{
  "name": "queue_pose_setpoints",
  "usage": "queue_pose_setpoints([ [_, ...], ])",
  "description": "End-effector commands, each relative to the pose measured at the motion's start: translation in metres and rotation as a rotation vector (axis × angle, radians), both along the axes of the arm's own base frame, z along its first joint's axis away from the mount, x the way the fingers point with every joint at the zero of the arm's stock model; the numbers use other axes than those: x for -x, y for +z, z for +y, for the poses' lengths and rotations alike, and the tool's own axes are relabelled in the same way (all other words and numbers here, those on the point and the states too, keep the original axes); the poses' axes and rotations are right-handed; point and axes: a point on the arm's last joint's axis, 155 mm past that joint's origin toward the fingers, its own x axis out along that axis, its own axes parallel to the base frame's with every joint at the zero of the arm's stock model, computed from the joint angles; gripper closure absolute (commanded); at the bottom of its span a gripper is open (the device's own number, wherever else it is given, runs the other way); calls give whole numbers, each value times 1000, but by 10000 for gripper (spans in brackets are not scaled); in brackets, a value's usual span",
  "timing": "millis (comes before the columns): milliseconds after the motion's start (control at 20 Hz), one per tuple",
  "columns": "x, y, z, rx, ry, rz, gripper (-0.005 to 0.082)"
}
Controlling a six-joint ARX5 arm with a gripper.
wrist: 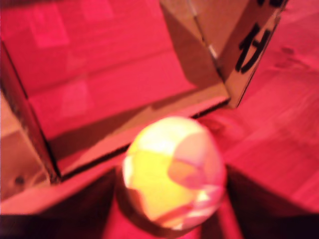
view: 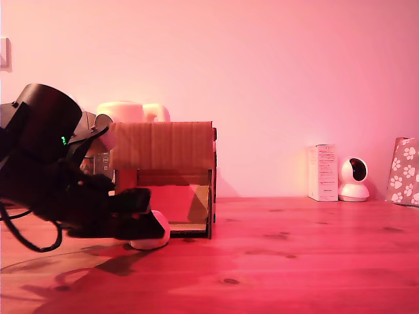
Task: Drop the footbag into the cardboard dice tower
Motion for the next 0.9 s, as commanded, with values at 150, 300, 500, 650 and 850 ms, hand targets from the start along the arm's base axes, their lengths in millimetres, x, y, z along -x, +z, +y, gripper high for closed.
queue_pose_setpoints([
  [150, 14, -2, -2, -10, -36, 70, 690],
  [300, 27, 14, 1, -20, -50, 113, 690],
  [500, 45, 47, 4, -10, -73, 127, 690],
  [650, 54, 81, 7, 10, -77, 87, 690],
  [850, 58, 149, 10, 84, -81, -84, 690],
])
